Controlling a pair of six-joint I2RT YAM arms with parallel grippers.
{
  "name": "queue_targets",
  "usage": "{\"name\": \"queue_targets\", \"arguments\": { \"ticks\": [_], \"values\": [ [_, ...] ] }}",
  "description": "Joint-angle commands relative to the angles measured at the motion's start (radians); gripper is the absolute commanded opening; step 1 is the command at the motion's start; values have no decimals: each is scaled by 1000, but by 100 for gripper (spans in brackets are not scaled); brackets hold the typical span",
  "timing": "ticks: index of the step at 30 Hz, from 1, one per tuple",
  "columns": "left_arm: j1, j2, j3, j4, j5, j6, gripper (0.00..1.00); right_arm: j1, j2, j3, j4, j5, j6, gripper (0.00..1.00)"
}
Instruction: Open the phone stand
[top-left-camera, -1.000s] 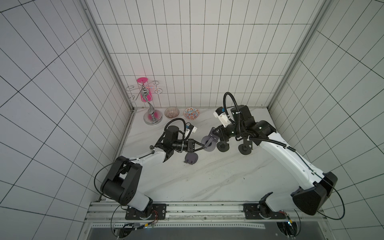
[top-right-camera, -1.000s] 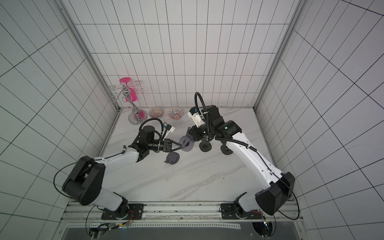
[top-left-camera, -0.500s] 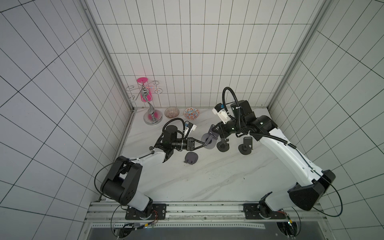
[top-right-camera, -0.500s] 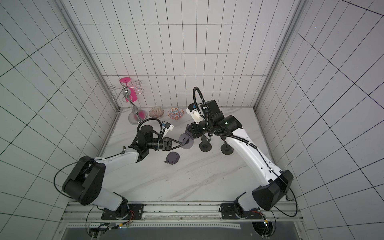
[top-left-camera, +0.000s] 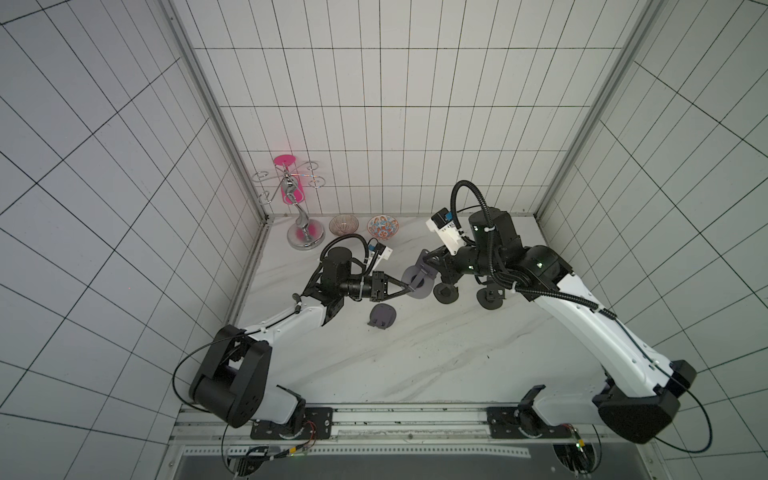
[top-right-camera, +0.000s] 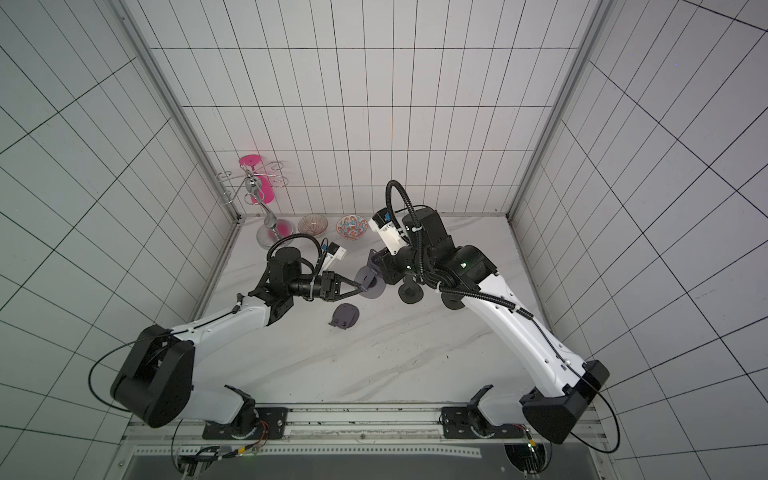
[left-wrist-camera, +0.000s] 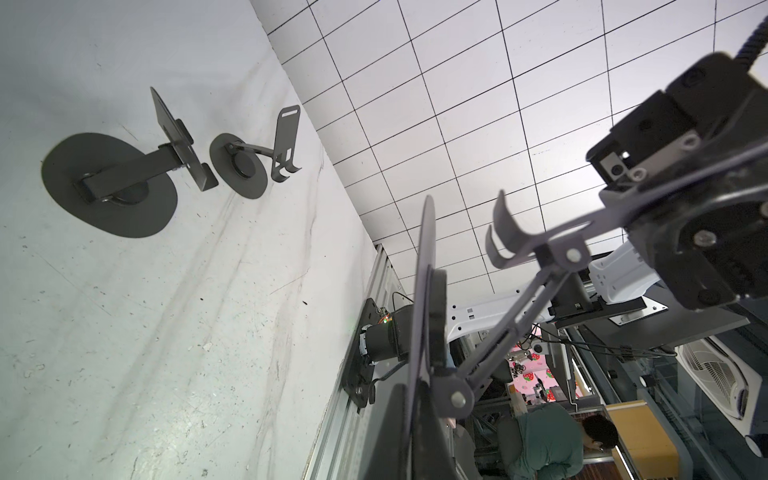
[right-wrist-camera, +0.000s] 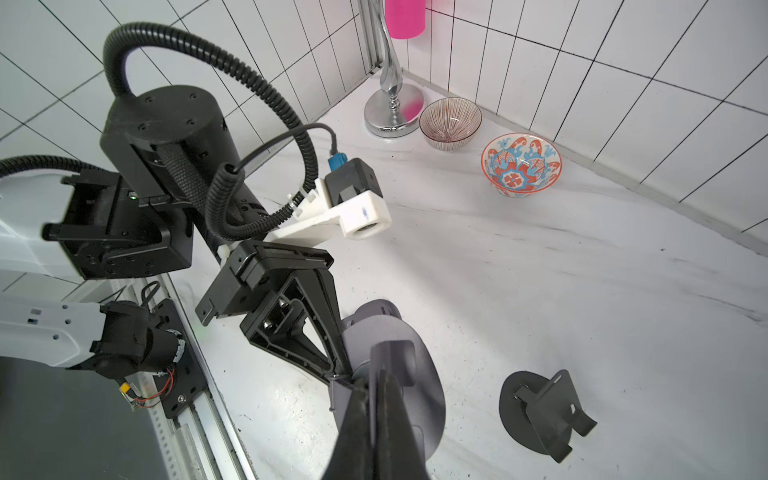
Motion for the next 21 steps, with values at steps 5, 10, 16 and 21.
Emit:
{"name": "queue_targets", "arguments": {
  "ticks": [5,10,16,21],
  "values": [
    [-32,123,7,-348,-236,-34,0,170,-45,66,277,-122,-38,0],
    [-33,152,36,-321,-241,-65,0,236,-33,51,255,-94,-53,0],
    [-33,169,73,-326,-242,-58,0,314,-14,10,265,-34,-30,0],
    [-33,179,79,-341,-245,-34,0,318,-24,-9,277,12,-21,0]
  ]
}}
